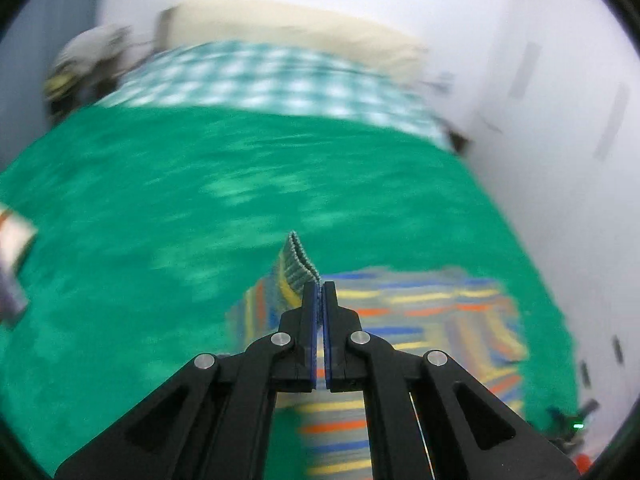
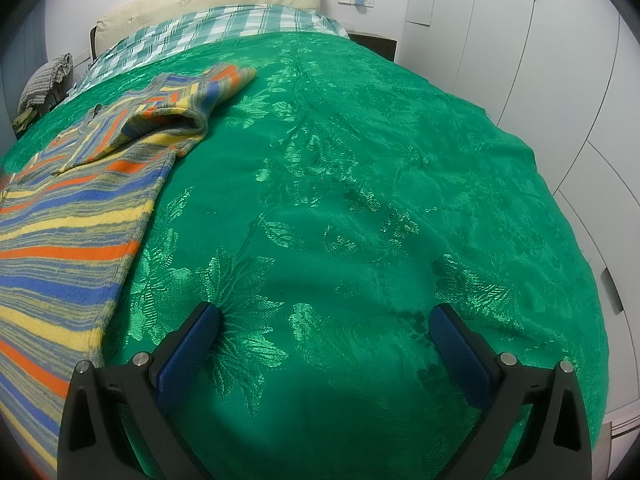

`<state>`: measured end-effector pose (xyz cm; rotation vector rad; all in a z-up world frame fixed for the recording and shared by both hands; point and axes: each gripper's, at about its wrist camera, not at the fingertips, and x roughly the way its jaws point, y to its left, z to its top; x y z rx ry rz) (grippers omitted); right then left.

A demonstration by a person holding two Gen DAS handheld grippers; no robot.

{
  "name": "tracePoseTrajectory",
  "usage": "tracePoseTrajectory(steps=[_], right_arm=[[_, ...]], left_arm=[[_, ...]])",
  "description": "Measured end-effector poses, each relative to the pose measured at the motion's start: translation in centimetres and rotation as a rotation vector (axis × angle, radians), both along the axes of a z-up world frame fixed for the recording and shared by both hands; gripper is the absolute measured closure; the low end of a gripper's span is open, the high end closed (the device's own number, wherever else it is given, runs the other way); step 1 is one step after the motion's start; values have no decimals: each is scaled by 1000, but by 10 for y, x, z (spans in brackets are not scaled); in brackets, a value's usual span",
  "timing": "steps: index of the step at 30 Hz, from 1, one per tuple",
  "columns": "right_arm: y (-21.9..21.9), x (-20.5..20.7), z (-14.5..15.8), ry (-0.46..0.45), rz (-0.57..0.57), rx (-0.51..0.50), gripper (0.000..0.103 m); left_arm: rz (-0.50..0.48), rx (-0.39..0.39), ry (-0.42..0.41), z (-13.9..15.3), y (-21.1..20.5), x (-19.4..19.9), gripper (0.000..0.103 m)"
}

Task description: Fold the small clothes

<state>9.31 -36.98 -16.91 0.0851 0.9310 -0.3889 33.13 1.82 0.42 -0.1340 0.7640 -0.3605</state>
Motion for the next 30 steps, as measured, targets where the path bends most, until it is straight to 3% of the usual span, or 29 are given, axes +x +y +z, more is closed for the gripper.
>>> tracePoseTrajectory(steps=[4, 7, 11, 12, 14, 19, 23, 26, 28, 30], right_arm=[[0, 0, 0, -1, 0, 0, 0], [0, 0, 0, -1, 0, 1, 0], [0, 0, 0, -2, 0, 1, 0], [0, 1, 0, -2, 0, 1, 0], [0, 1, 0, -1, 0, 2, 0], [0, 1, 0, -1, -1, -1, 0], [1, 1, 0, -2, -3, -7, 0], [2, 1, 1, 2, -3, -12, 0], [2, 7, 11, 63, 18, 0, 1], [6, 12, 32, 79, 35, 7, 15]], left_arm=[[-149, -16, 6, -18, -93, -11, 96], [-158, 8, 139, -65, -131, -21, 23], [-137, -74, 215, -96, -103, -64, 25], [-112, -76, 218, -102, -80, -82, 24], [-66, -38, 200, -104, -53, -110, 20], [128, 149, 129, -106, 45, -176, 10], [256, 249, 111, -120, 93, -200, 8], [308, 246, 122, -141, 112, -194, 8], [342, 228, 124, -153, 121, -190, 8], [361, 204, 105, -163, 127, -179, 8]])
